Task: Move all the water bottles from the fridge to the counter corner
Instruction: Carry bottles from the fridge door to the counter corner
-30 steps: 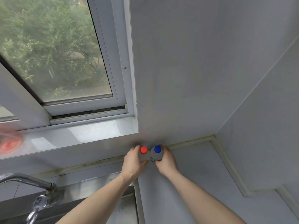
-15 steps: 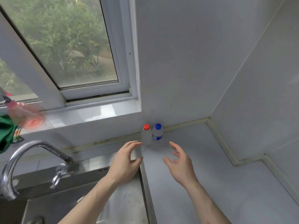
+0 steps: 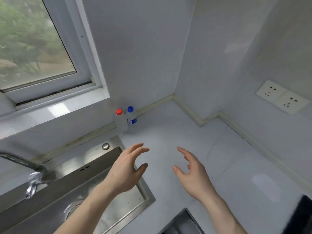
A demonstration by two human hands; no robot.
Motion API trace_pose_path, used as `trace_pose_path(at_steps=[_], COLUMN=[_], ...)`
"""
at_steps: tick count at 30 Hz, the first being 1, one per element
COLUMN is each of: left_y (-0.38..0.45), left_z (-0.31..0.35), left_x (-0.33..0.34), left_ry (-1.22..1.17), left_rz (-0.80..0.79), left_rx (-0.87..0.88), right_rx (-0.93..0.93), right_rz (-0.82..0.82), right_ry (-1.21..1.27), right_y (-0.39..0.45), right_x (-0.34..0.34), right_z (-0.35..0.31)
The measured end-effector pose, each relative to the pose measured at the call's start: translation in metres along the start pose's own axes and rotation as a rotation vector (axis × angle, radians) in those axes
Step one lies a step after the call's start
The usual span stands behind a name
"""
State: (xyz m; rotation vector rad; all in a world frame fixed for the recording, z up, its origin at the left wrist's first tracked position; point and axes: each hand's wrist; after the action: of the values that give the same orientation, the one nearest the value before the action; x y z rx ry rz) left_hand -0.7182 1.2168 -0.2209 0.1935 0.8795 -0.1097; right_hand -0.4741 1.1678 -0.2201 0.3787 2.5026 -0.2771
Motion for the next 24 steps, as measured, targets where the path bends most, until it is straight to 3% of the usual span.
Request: trace_pose_path(at_steps=[10,24], left_y=[-0.067,-0.174], left_z=[0.06,0.209], left_x=[0.01,0.04], left_ry=[-0.134,-0.306], left_rz=[-0.258,-0.496], left_rx=[0.338,0.817], right_rx=[0.177,0.298], right_rz=[0.344,0.855], right_ry=[-0.055,-0.1], right_y=[-0.168,-0.387], right_x=[-0.067,-0.159], right_z=[0.02,0.039])
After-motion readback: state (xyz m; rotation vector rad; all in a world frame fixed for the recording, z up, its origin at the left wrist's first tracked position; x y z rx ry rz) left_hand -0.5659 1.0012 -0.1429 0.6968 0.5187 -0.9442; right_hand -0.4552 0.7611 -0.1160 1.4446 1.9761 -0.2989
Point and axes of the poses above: each hand's wrist, its own y-axis towards the middle knuckle, its own x-axis out of the palm, z = x × y, and after that the axes turned 14 degrees about z, right-handed
